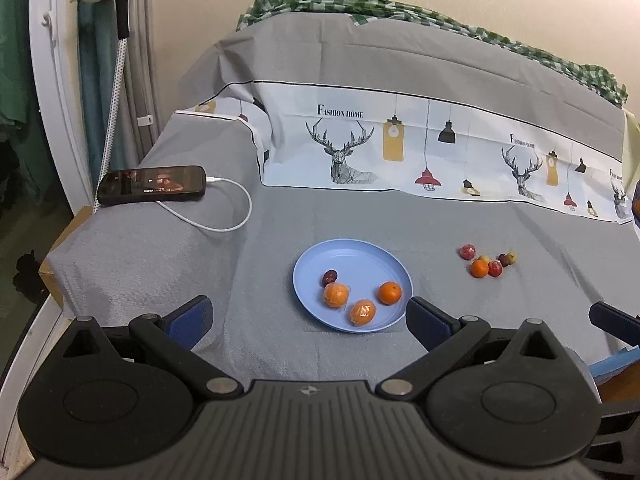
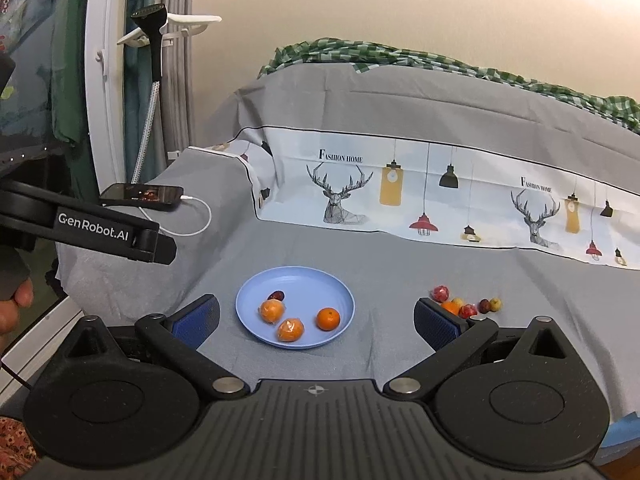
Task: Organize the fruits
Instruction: 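Withdraw both tools from the plate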
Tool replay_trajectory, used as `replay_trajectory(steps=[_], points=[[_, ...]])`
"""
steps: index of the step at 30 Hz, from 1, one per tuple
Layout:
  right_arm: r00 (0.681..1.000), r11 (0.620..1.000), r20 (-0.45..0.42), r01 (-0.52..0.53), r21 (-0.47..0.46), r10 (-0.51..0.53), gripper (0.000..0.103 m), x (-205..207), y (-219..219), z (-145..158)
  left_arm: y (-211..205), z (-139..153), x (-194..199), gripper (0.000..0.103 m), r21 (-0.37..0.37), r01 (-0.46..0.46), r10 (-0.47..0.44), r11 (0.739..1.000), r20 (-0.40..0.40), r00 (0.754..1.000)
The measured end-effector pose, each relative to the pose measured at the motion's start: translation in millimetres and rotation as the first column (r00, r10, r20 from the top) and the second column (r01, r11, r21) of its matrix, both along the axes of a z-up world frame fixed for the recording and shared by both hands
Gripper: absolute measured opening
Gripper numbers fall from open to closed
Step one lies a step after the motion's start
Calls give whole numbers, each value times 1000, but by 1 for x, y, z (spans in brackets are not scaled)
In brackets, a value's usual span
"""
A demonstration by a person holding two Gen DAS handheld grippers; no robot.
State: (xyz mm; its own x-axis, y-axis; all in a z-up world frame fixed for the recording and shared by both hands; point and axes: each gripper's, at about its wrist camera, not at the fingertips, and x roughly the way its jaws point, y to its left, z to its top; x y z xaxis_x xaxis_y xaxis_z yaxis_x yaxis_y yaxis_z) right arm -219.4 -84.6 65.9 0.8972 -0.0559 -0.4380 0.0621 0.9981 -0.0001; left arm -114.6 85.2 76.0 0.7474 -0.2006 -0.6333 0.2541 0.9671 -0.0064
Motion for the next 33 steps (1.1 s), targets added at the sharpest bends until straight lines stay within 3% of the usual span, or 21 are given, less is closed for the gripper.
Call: replay_trajectory(steps=[20, 33], points=[[1000, 1000, 8, 25, 6, -25, 102, 2, 5, -3, -7, -6, 6, 103, 32, 30, -29, 999, -12, 1000], [999, 998, -45, 28, 48, -26, 102, 16, -1, -14, -17, -20, 20, 103, 73, 36, -32, 997, -52, 998]])
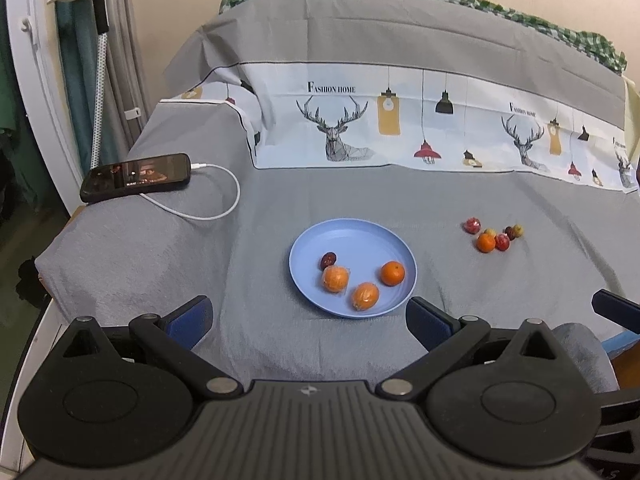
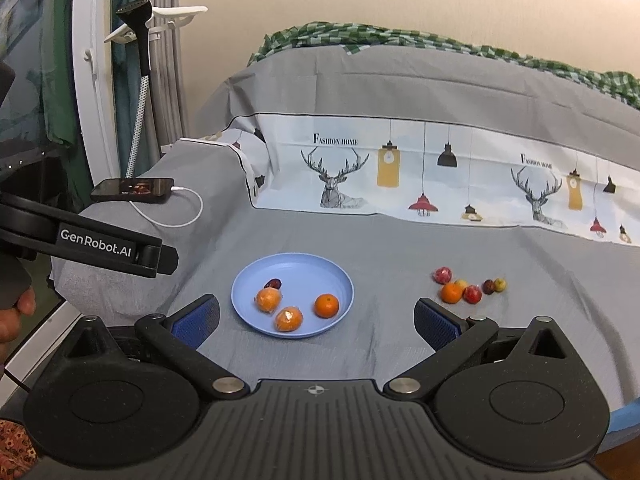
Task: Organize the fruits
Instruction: 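Withdraw both tools from the plate, then grasp a red cherry tomato with the right tool while the left tool grasps a mandarin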
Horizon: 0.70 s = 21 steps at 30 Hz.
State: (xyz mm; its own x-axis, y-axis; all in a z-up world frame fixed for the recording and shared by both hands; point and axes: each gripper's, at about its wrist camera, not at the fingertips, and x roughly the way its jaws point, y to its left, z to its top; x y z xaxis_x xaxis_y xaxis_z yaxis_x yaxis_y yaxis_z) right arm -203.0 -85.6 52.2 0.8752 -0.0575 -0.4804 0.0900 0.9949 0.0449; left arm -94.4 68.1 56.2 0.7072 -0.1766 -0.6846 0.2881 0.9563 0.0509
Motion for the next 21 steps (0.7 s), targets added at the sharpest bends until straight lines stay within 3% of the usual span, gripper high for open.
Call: replay_trajectory(steps=[6, 12, 16, 21], points=[[1000, 999, 10, 22, 36, -23, 102, 4, -11, -4, -8, -9, 12, 103, 36, 4, -3, 999, -18, 1000], [989, 983, 4, 144, 110, -146, 102, 12, -45, -13, -20, -13, 29, 103, 49, 1, 1, 999, -38, 999], [970, 961, -37, 244, 131, -241, 102, 27, -77, -28, -37, -19, 48, 103, 60, 8, -4, 998, -65, 998], [924, 915, -50, 383, 127, -380, 102, 55, -133, -51, -78, -30, 78, 103, 119, 43, -36, 992, -62, 997]])
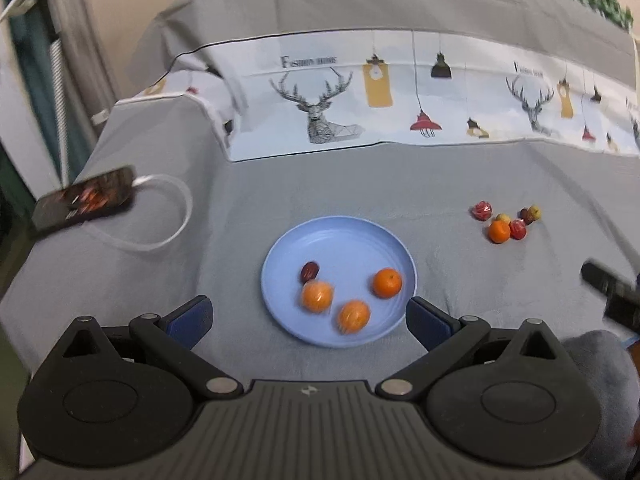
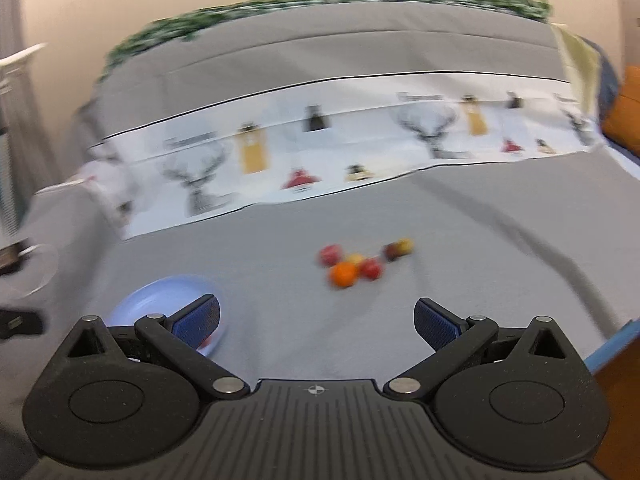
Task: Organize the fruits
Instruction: 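Grasp a red cherry tomato with the right tool while the left tool grasps a mandarin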
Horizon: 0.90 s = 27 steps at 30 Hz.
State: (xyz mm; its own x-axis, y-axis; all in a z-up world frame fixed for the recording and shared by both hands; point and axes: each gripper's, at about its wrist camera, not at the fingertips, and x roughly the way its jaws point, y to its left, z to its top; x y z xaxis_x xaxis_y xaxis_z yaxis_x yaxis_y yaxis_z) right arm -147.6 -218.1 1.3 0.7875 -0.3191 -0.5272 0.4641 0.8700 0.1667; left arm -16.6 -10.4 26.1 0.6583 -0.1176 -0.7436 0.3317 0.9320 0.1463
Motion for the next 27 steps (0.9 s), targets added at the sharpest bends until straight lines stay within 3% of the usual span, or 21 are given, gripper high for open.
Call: replay_trajectory(steps=[6, 11, 13, 15, 17, 18, 19, 21, 24, 27], points=[[990, 992, -78, 118, -53, -122, 102, 69, -74, -51, -49, -17, 46, 103, 10, 10, -9, 1000, -48, 999], [965, 983, -189, 182, -11, -181, 94, 135, -122, -107, -81, -39, 78, 103, 68, 25, -20, 997, -74, 997], [964, 984, -210, 176, 34, -165, 86, 154, -135, -124, -95, -49, 90, 103, 91, 49, -41, 995, -85, 995], [966, 990, -227, 138, 39, -126, 71, 174, -142, -140, -110, -59, 98, 103, 112, 75, -65, 991, -90, 994], [971, 995, -225, 92, 41, -80, 66, 188, -147, -153, -126, -67, 105, 103, 121, 104, -95, 987, -78, 992], [973, 997, -221, 72, 10, -68, 55, 194, -147, -158, -135, -71, 108, 103, 123, 121, -113, 985, -71, 991], [975, 999, -216, 46, -30, -51, 29, 195, -144, -157, -145, -75, 111, 103, 118, 145, -138, 982, -68, 988], [974, 997, -223, 25, -72, -40, 29, 196, -141, -158, -167, -85, 118, 103, 91, 210, -203, 974, -75, 976], [960, 981, -203, 187, -53, -193, 29, 180, -155, -153, -203, -103, 124, 103, 18, 321, -318, 947, -97, 943], [914, 927, -170, 375, 6, -368, 29, 160, -181, -153, -245, -132, 130, 103, -3, 403, -400, 915, -134, 907]])
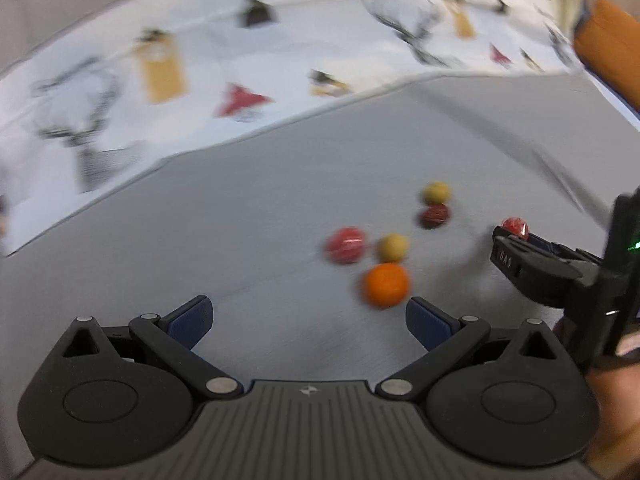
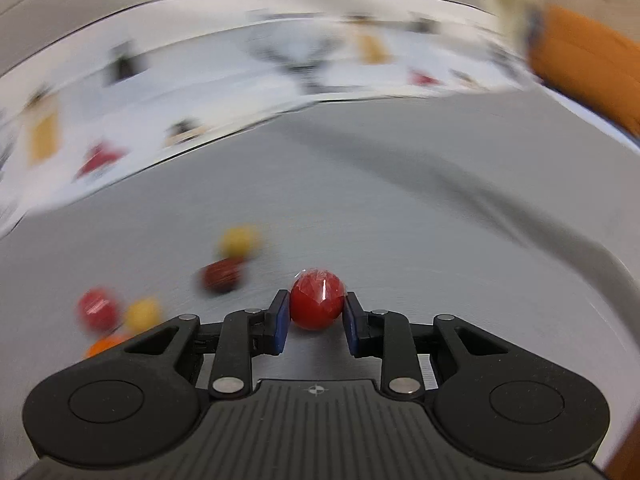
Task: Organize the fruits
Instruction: 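Grasp a red cherry tomato with the right tool while the left tool grasps a mandarin, then carry the mandarin and tomato over the blue plate and open both tools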
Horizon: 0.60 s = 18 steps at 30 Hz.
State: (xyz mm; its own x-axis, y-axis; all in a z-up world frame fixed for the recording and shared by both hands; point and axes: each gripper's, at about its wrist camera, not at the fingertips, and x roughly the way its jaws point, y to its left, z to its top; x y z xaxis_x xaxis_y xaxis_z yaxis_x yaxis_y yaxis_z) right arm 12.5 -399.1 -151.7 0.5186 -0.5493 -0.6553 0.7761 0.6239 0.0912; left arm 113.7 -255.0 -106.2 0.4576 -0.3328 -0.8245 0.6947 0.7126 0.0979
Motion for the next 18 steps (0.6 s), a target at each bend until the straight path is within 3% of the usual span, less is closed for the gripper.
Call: replay_trajectory(steps=[2, 6, 7, 8, 9, 10, 14, 18], points=[[998, 996, -10, 65, 53, -65, 29, -5, -11, -9, -27, -24, 4, 103, 49, 44, -44, 998, -6, 999], [998, 998, -29, 61, 12, -61, 30, 0, -5, -15, -58, -56, 12, 102, 106, 92, -90, 990, -18, 996], [998, 998, -30, 60, 4, -60, 30, 1, -4, -16, -60, -59, 13, 93, 95, 103, -102, 990, -18, 995], [998, 998, -32, 57, -3, -57, 30, 3, -3, -17, -61, -61, 13, 63, 90, 115, -113, 989, -23, 993], [998, 998, -32, 56, -6, -56, 30, 4, -2, -18, -62, -63, 14, 46, 94, 130, -126, 987, -47, 991], [998, 998, -33, 54, -11, -54, 30, 5, -1, -19, -60, -62, 15, 38, 80, 130, -125, 988, -63, 990], [999, 999, -26, 42, -34, -43, 29, 8, -4, -15, -47, -50, 6, 38, 79, 111, -111, 991, -3, 994], [999, 993, 27, 29, -117, -26, 29, 1, 6, -1, -11, -18, 0, 38, 51, 41, -40, 998, -14, 999]])
